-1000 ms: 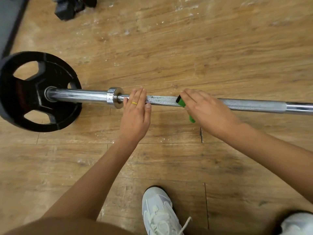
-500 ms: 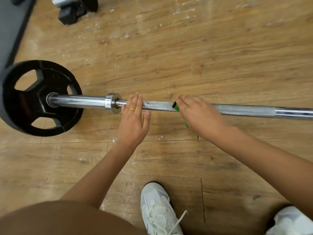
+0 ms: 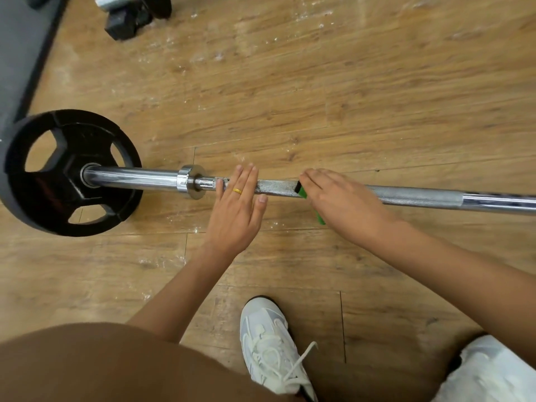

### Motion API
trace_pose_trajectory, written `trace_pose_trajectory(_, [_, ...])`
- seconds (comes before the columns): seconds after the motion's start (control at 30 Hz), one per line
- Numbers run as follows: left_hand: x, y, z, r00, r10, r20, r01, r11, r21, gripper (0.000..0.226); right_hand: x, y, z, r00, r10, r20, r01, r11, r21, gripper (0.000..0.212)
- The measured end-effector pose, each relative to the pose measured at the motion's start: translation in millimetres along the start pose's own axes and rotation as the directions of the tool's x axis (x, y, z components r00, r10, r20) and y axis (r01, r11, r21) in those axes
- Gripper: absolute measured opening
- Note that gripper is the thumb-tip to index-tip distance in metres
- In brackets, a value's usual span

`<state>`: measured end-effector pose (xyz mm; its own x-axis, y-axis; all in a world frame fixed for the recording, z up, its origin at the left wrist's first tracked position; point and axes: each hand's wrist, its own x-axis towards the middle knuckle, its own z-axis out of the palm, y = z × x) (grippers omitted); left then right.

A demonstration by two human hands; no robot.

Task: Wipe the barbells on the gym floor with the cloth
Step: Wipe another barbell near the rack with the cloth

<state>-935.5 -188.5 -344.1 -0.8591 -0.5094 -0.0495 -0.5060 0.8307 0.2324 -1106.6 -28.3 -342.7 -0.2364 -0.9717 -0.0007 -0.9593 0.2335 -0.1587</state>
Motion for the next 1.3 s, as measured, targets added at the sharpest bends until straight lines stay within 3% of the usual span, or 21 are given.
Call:
trace_pose_trajectory(0.6, [-46.9,1.0,-10.0,0.996,-0.006,0.093,0.01,0.999,-0.046,0.072,-47.7,-13.0,4.4,0.996,-0.074,0.04,0.073,0.997,0.031,0.081])
trace_pose_trajectory(0.8, [-49.8,32.0,-11.6,0.964,0.181,0.193,-0.198,0.977,0.076,0.069,-75.6,-8.8,-7.4,0.998,0.01,0.063,-0.013,0.998,0.055,0.075])
trace_pose_trajectory(0.93, [-59.5,51.2,4.3,0.982,0.121,0.148,-0.126,0.992,0.028,0.071,-69.3,-28.1,-5.2,1.0,-0.022,0.014,0.02,0.996,0.085,0.062])
trace_pose_trajectory(1.17, [-73.1,48.2,6.9,0.984,0.145,0.106,-0.144,0.989,-0.012,0.069,-100.8,-6.3,-6.2,0.996,-0.073,0.049,0.071,0.996,0.048,0.071])
trace_pose_trajectory(1.3, [-81.6,48.5,11.8,0.987,0.136,0.081,-0.134,0.991,-0.022,0.069,-89.6,-20.2,-4.1,0.996,-0.09,-0.005,0.09,0.994,0.057,0.064])
